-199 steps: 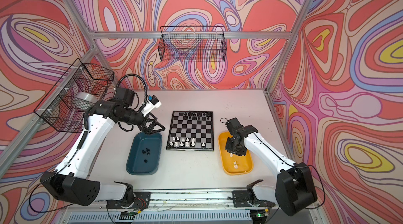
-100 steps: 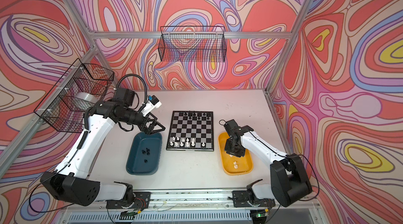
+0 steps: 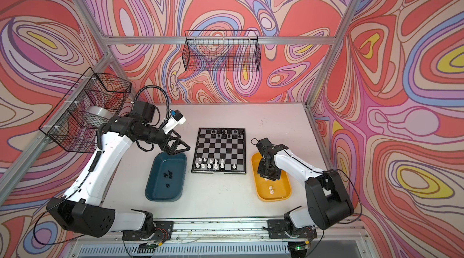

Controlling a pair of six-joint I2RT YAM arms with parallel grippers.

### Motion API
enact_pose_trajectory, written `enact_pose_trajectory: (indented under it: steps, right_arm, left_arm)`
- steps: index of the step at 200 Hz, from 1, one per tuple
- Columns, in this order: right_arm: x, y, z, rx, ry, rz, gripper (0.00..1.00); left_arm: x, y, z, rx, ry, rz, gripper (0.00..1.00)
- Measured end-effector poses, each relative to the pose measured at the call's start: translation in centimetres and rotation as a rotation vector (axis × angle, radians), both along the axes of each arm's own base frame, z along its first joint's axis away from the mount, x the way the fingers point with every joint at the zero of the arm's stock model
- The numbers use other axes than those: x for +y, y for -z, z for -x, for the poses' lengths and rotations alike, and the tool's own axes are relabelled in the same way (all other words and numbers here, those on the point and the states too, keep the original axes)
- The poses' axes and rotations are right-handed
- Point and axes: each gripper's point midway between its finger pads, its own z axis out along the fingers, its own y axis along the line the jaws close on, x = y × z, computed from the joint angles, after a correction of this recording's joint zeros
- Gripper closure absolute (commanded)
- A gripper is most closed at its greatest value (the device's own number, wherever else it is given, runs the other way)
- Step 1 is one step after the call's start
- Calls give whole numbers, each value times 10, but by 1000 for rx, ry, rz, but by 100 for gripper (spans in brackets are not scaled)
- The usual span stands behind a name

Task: Set up the chess pieces on the board
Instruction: 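Lower the right gripper into the yellow tray and grasp a white pawn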

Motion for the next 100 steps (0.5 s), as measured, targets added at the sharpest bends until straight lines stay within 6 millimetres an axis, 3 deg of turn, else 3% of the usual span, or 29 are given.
enact_pose_trajectory:
  steps: [100]
  right_arm:
    - [0,9,-1,13,-5,9,80]
  left_arm:
    - [0,1,0,2,0,-1,3]
